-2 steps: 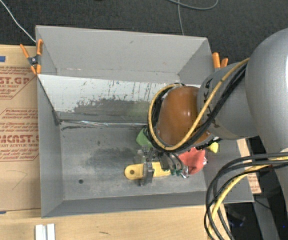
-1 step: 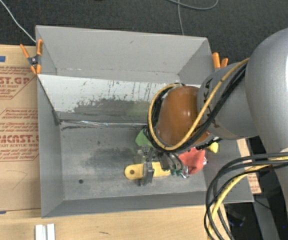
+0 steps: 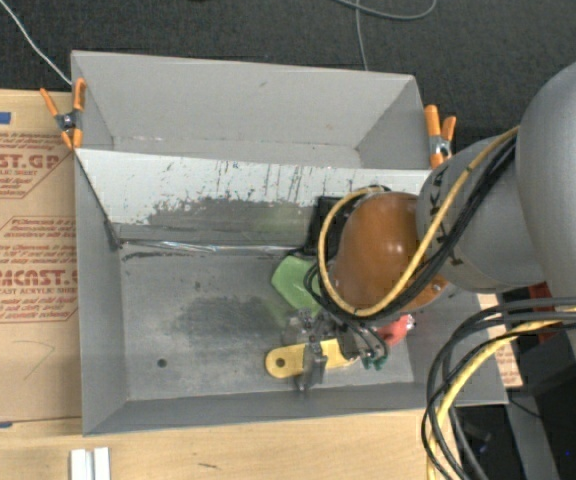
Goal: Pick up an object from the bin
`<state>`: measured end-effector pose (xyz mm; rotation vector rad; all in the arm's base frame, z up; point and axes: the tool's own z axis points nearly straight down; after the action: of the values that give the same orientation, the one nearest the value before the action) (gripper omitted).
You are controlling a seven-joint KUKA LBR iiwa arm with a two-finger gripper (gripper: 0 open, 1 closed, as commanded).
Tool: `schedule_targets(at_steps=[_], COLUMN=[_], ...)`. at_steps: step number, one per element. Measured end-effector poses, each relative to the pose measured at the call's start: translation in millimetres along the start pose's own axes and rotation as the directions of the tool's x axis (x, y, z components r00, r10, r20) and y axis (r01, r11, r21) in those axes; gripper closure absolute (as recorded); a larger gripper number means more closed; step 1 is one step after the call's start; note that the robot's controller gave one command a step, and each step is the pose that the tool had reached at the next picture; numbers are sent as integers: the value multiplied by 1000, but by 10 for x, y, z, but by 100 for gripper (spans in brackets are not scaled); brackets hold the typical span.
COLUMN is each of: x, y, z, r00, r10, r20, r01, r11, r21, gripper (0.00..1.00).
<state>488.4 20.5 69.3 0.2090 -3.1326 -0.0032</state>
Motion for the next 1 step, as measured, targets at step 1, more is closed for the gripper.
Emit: schedule_targets(at_steps=[1], x=[-46], y=[-86], z=[-1], r00=[999], r10=[-41], r20=[0], r01=[41], r11=[999], r21=[0], gripper=[100])
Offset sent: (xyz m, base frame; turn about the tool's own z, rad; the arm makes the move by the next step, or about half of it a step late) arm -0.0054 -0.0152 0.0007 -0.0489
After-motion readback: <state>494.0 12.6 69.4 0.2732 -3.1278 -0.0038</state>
